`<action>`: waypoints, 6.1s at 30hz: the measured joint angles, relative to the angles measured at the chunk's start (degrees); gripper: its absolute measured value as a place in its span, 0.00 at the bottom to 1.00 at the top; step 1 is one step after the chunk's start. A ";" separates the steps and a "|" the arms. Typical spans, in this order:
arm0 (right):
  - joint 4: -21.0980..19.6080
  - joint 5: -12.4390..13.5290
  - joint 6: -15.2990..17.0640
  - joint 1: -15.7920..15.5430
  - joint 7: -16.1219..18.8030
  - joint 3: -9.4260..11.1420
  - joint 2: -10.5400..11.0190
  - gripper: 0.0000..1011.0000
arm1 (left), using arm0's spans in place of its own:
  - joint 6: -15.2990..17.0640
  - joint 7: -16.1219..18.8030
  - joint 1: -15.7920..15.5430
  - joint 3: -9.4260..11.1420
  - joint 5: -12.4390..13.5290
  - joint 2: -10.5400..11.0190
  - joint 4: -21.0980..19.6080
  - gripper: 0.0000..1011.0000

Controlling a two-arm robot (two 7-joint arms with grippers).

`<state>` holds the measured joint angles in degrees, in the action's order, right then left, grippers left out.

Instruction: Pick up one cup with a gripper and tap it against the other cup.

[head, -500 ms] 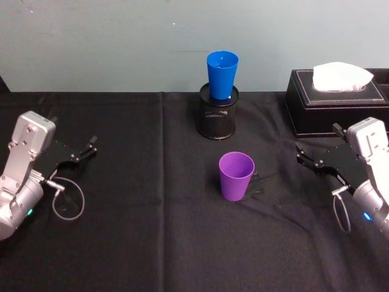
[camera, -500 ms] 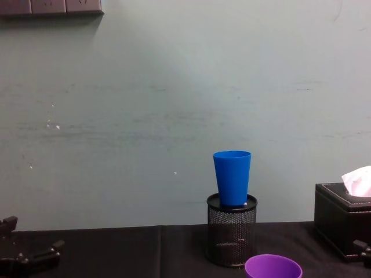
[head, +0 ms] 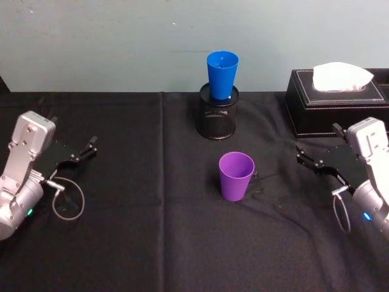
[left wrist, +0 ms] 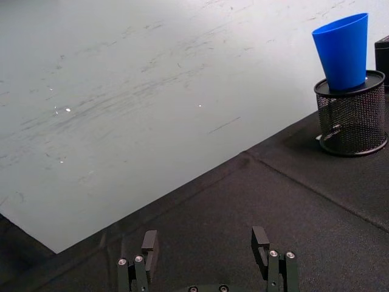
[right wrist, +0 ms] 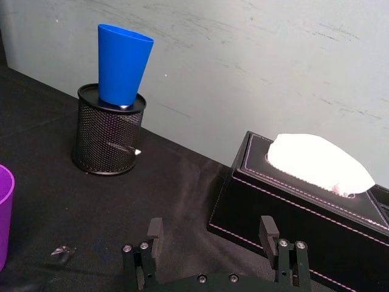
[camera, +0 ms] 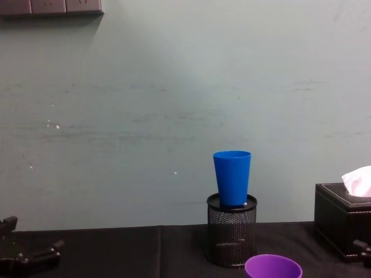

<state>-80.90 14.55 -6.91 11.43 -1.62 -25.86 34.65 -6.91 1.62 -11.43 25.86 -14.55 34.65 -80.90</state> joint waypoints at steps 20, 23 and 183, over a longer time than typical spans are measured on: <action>0.00 0.00 0.00 0.00 0.00 0.00 0.00 0.99 | 0.00 0.00 0.00 0.00 0.00 0.00 0.00 0.99; 0.00 0.00 0.00 0.00 0.00 0.00 0.00 0.99 | 0.00 0.00 0.00 0.00 0.00 0.00 0.00 0.99; -14.97 13.27 16.81 3.58 26.40 3.96 -6.18 0.73 | 0.00 0.00 0.00 0.00 0.00 0.00 0.00 0.99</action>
<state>-95.87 27.82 9.90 15.01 24.78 -21.90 28.47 -6.91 1.62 -11.43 25.86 -14.55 34.64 -80.90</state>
